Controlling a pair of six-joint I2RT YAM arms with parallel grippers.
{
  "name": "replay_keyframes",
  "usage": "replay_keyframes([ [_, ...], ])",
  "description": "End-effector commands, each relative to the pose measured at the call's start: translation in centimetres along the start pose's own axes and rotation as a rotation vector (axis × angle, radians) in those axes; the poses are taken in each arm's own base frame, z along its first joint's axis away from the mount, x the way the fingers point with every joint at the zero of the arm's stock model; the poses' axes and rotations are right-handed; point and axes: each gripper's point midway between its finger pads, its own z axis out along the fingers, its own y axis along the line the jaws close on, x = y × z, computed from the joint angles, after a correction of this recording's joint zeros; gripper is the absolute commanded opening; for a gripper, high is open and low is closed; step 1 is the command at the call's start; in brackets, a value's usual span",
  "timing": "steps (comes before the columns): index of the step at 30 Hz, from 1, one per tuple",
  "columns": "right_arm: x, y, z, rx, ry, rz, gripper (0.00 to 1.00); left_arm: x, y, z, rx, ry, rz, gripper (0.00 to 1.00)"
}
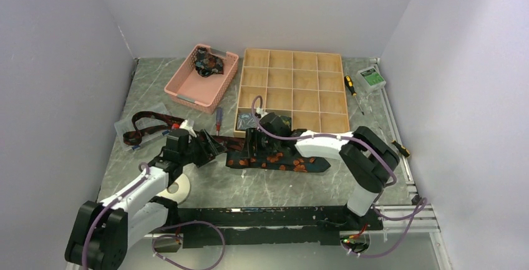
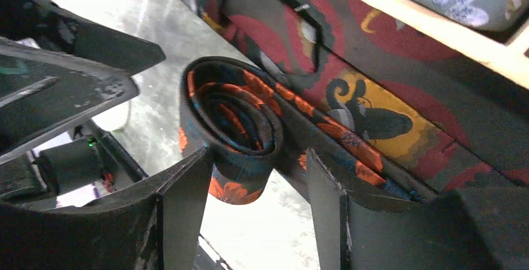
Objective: Roll the ties
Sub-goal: Roll the tie at the center of the board.
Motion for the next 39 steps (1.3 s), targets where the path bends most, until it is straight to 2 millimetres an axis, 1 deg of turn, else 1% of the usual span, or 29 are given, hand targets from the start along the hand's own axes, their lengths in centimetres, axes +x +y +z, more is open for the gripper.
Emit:
replay_keyframes([
  [1, -0.1, -0.3, 0.4, 0.026, 0.004, -0.014, 0.59, -0.3, -2.2, 0.3, 0.112, 0.021, 0.043, 0.73],
  [4, 0.5, -1.8, 0.1, 0.07, 0.0, -0.001, 0.58, 0.0, -2.0, 0.6, 0.115, 0.034, 0.045, 0.73],
  [11, 1.7, -4.1, -0.6, 0.11, 0.004, 0.019, 0.55, 1.1, -2.2, 1.0, 0.169, 0.081, 0.053, 0.71],
  [14, 1.9, -4.7, -0.7, 0.112, 0.001, 0.025, 0.55, 1.6, -2.3, 1.3, 0.19, 0.104, 0.056, 0.71],
  [19, 2.0, -5.0, -0.8, 0.103, 0.004, 0.034, 0.54, 2.5, -2.8, 2.2, 0.225, 0.156, 0.082, 0.71],
  [24, 2.0, -5.1, -0.8, 0.089, 0.007, 0.039, 0.54, 4.2, -3.2, 3.5, 0.228, 0.22, 0.139, 0.72],
  [30, 2.1, -4.9, -0.7, 0.078, 0.011, 0.038, 0.53, 4.8, -3.6, 3.9, 0.248, 0.236, 0.152, 0.7],
  [33, 2.1, -4.9, -0.6, 0.076, 0.011, 0.041, 0.53, 5.3, -4.0, 4.0, 0.263, 0.259, 0.173, 0.63],
  [35, 2.1, -4.8, -0.6, 0.069, 0.011, 0.043, 0.52, 5.9, -4.2, 3.9, 0.269, 0.275, 0.186, 0.57],
  [37, 2.0, -4.7, -0.6, 0.065, 0.009, 0.043, 0.52, 6.3, -4.3, 3.8, 0.268, 0.286, 0.203, 0.46],
  [39, 1.8, -4.5, -0.6, 0.061, 0.007, 0.042, 0.52, 6.6, -4.4, 3.7, 0.255, 0.291, 0.221, 0.32],
])
